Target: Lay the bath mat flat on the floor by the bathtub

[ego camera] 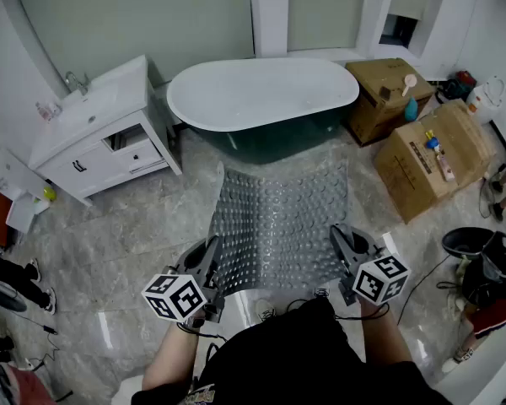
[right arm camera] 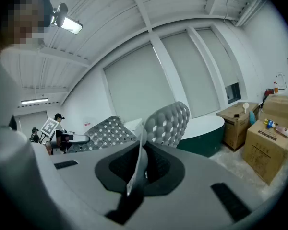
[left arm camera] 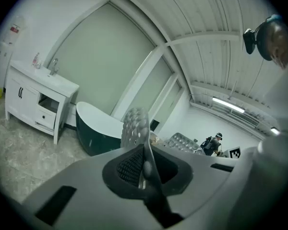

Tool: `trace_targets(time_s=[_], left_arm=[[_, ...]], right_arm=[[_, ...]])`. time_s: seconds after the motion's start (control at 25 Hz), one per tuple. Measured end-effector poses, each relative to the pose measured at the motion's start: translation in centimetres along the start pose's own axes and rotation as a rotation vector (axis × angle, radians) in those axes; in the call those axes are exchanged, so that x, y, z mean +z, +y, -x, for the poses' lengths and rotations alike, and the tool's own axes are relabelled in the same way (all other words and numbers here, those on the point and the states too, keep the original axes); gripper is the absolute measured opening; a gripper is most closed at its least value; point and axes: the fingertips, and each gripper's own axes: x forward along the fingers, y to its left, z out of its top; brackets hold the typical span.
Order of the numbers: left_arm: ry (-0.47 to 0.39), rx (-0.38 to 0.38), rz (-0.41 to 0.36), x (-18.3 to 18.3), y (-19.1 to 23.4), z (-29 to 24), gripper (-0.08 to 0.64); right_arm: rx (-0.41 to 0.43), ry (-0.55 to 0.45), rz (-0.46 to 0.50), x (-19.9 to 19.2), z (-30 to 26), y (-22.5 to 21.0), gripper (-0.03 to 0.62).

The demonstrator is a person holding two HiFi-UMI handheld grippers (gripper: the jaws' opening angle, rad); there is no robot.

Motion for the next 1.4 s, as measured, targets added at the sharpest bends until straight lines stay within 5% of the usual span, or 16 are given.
trace_targets(time_s=[1.0, 1.4], left_arm=[[-0.016, 0.0, 0.013, 1.5, -0.4, -0.9, 0.031], [-0.038, 0.0, 0.034, 2.0, -2.7, -4.1, 0.031]], right_arm=[[0.005, 0.015, 0.078, 2.7, -1.1, -0.5, 0.029], [0.006, 0.012, 0.084, 5.2, -0.8, -4.0, 0.029]])
